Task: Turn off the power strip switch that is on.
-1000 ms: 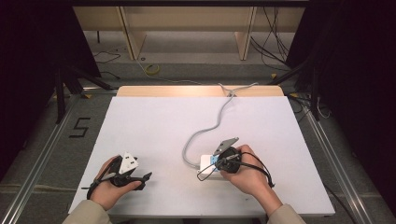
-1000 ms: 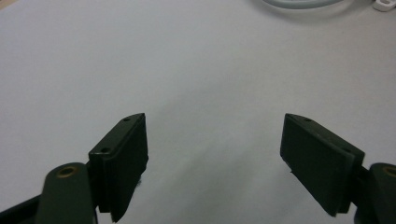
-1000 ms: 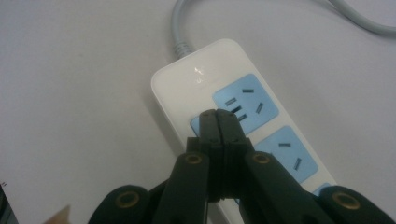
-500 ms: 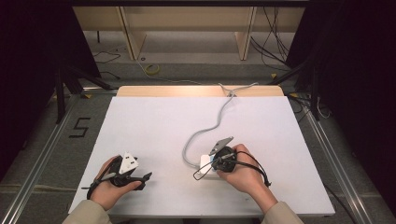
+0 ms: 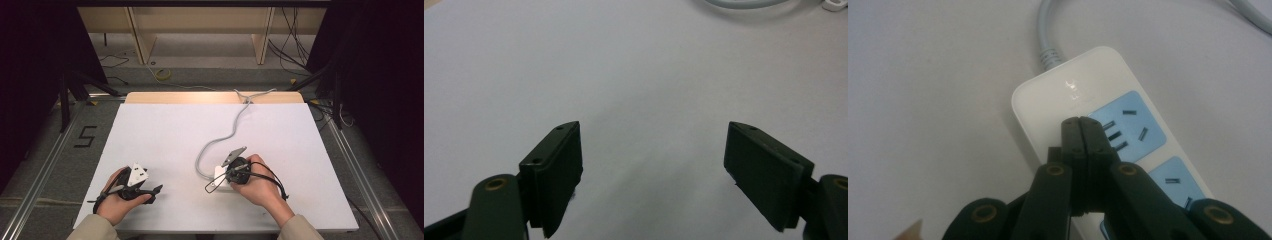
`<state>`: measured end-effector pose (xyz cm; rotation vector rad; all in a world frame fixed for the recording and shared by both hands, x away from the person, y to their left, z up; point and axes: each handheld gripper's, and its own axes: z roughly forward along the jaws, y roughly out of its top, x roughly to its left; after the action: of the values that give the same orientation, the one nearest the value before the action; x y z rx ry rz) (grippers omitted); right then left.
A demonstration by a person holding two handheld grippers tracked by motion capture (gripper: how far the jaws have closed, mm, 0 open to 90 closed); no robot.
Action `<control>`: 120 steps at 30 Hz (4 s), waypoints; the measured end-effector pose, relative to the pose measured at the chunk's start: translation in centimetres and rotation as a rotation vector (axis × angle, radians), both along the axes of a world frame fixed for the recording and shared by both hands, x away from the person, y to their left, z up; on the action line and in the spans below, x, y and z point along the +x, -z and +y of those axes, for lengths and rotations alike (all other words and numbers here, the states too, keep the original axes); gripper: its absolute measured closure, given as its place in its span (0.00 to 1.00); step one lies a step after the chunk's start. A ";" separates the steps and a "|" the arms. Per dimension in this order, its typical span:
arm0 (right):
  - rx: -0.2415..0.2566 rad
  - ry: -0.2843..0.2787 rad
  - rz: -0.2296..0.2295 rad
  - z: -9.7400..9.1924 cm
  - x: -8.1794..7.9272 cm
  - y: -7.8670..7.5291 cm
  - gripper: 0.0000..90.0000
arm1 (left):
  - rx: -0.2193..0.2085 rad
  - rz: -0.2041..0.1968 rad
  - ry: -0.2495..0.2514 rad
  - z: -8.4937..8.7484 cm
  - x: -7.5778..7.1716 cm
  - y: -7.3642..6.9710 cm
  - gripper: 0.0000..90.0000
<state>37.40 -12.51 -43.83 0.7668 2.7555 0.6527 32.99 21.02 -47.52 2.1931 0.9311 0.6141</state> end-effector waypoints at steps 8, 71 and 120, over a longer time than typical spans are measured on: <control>-0.008 0.001 0.002 0.1 0.0 0.1 1.00 | -0.002 0.000 -0.001 0.0 0.0 0.0 0.26; -0.045 0.010 -0.017 0.5 -0.4 0.2 1.00 | 0.002 0.007 0.003 -0.3 -0.1 0.1 0.26; 0.015 0.031 -0.055 -0.3 -0.3 -0.5 1.00 | -0.001 0.007 0.005 -0.2 -0.1 0.1 0.26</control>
<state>37.13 -12.85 -43.29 0.7809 2.6865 0.6782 32.92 20.84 -47.66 2.1974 0.9294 0.6039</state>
